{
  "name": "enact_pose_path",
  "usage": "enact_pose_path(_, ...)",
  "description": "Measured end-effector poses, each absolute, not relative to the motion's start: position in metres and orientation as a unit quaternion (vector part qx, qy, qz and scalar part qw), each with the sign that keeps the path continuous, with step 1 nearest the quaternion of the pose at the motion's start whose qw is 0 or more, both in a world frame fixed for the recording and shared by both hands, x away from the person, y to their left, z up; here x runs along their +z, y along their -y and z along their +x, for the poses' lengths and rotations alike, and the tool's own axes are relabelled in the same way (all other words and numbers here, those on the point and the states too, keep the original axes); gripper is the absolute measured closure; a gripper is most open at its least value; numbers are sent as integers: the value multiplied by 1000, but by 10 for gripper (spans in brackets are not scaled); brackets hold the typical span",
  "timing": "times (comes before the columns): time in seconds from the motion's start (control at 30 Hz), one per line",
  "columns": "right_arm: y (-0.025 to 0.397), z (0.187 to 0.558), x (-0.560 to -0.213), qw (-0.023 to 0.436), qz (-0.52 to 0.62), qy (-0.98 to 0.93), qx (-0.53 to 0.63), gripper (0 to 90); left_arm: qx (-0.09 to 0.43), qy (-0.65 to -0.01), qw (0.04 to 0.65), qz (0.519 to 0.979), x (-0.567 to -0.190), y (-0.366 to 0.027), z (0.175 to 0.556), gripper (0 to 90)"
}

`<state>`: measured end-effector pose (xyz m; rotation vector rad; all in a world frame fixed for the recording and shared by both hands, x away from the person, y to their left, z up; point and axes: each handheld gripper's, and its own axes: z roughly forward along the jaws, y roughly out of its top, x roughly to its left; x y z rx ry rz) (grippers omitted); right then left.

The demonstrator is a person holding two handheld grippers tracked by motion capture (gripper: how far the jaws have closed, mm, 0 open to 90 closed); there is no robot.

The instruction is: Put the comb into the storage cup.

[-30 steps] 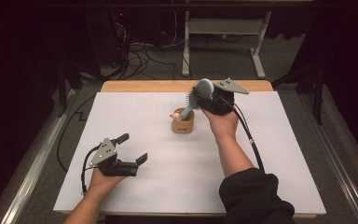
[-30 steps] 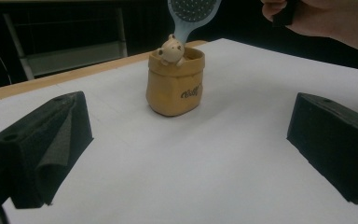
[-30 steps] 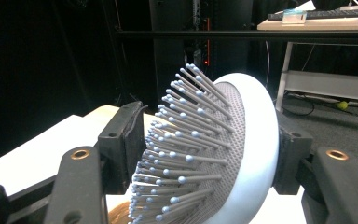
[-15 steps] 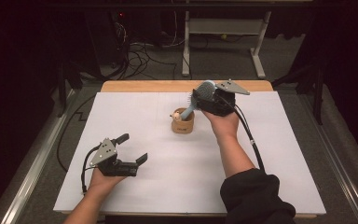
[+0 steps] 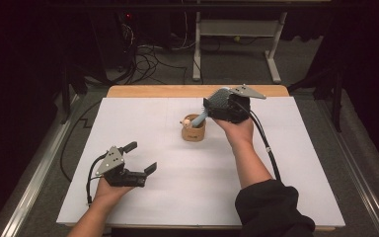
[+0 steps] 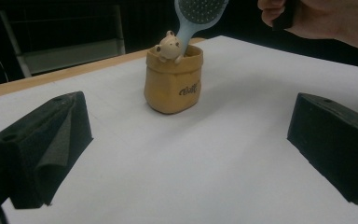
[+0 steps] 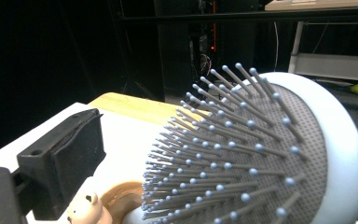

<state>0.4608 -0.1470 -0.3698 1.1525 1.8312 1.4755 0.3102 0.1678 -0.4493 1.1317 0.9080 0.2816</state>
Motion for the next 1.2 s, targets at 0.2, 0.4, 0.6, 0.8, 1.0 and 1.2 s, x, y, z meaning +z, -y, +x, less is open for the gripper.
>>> enact_pose_path(0.2, 149, 460, -370, 259, 425, -676, 543, 17, 130, -414, 739, 515, -449, -168, 310, 9)
enact_pose_path(0.4, 152, 460, -372, 257, 429, -676, 541, 5, 129, -414, 738, 516, -450, -168, 311, 9)
enact_pose_path(0.6, 153, 460, -374, 257, 429, -678, 539, 4, 129, -415, 739, 515, -449, -168, 311, 9)
enact_pose_path(0.8, 154, 460, -373, 260, 429, -678, 538, 4, 131, -417, 739, 513, -449, -168, 311, 8)
enact_pose_path(1.0, 156, 459, -371, 265, 423, -681, 536, 3, 129, -417, 739, 513, -449, -169, 311, 7)
enact_pose_path(1.2, 159, 454, -367, 274, 417, -682, 535, 3, 130, -418, 737, 515, -450, -169, 312, 6)
